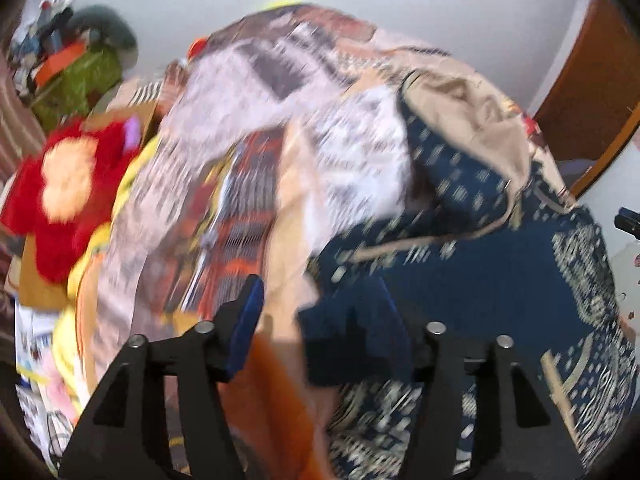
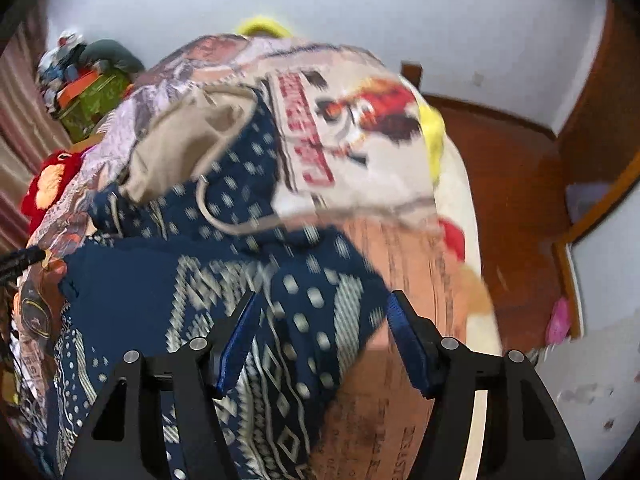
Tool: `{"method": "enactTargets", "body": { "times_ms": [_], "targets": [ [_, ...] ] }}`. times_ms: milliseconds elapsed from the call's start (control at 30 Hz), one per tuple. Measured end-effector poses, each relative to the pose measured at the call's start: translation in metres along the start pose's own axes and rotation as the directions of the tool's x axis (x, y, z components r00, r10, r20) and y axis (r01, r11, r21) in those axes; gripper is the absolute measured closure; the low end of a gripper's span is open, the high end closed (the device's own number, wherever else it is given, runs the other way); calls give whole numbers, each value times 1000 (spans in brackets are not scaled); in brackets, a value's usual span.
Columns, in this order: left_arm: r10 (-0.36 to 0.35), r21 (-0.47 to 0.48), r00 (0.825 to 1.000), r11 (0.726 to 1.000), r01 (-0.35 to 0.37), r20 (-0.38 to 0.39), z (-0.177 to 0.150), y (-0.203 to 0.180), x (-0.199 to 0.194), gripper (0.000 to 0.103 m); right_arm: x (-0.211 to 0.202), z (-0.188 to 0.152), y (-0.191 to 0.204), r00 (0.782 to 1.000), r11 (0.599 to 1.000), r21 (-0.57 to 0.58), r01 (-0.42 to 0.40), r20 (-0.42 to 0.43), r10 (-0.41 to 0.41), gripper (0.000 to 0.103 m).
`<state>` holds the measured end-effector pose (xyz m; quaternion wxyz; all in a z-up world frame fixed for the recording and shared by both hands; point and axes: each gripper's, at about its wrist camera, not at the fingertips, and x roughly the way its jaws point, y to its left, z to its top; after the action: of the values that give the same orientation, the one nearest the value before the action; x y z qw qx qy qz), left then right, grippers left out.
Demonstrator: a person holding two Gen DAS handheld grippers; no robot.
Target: Fold large clothes
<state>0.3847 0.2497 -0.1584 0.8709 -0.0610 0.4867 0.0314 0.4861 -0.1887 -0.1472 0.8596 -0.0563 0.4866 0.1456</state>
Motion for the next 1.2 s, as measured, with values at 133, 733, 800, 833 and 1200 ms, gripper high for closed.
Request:
{"method": "enactTargets", "body": {
  "times_ms": [133, 733, 800, 833, 1200],
  "targets": [
    [-25, 27, 999, 999, 25, 34, 38, -29, 13, 41, 4, 38, 22, 998, 998, -46, -39, 41, 41, 29],
    [-24, 61, 1000, 998, 23, 10, 152, -95, 160, 35, 166, 169, 44, 995, 995, 23, -98, 18, 98, 32],
    [-31, 26, 999, 999, 30, 30, 159, -91, 168, 35, 184, 176, 39, 994, 992, 63, -113, 9, 113, 41],
    [-27, 9, 999, 1000, 27, 37, 162, -88, 171, 36, 193, 180, 36, 993, 990, 83, -115, -4, 115, 48],
    [-44, -78, 998, 996, 47, 39, 175, -79, 170, 96, 205, 184, 48, 992, 989, 81, -124, 23, 123, 95]
  ]
}}
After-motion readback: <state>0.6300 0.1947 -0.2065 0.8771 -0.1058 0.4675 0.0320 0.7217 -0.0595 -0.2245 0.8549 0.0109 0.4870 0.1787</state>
